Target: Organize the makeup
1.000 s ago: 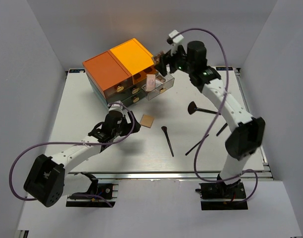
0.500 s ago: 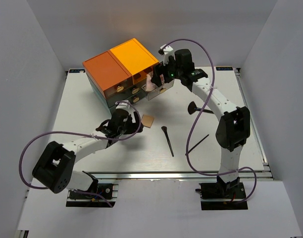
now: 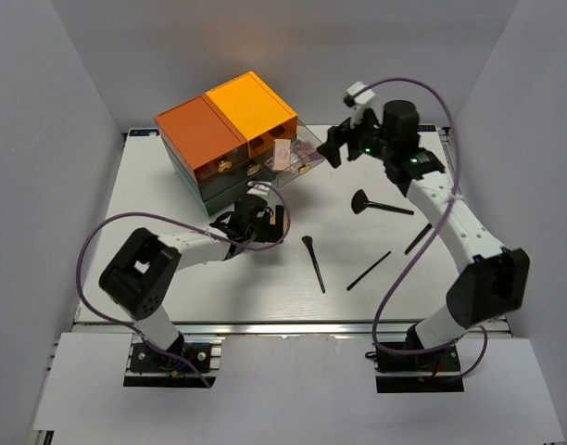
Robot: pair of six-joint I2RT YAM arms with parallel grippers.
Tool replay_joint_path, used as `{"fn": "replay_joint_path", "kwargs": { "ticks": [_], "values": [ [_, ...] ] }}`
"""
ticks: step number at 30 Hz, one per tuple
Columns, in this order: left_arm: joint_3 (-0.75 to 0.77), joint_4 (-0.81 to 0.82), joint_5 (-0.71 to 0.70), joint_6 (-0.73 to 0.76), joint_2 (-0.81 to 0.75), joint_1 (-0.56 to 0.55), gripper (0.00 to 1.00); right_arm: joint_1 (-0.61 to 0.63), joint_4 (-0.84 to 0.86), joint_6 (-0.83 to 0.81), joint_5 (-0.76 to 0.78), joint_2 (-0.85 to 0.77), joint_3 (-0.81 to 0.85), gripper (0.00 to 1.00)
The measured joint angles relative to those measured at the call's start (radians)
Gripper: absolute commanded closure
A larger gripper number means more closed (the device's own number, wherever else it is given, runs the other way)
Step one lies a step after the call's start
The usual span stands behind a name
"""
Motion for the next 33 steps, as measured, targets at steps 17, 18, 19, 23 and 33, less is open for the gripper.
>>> {"fn": "replay_joint_path", "kwargs": {
  "ticks": [17,18,19,23,33],
  "values": [
    [0.147,-0.039,-0.084,0.127,0.191,-0.058,0.07,-0.124,0.044,0.019,-0.023,-0.169,-0.300,0.11],
    [0.152,-0.039,-0.093,0.130,0.196,-0.061,0.13,-0.125,0.046,0.023,-0.023,-0.172,-0.300,0.11],
    [0.156,-0.039,-0.105,0.129,0.201,-0.064,0.20,-0.127,0.045,0.027,-0.023,-0.175,-0.300,0.11],
    [0.159,-0.040,-0.135,0.114,0.203,-0.072,0.52,-0.131,0.047,0.034,-0.026,-0.182,-0.300,0.11],
    [0.026,-0.098,-0.162,0.045,0.024,-0.104,0.84,-0.134,0.039,0.009,-0.031,-0.208,-0.349,0.15]
  ]
}}
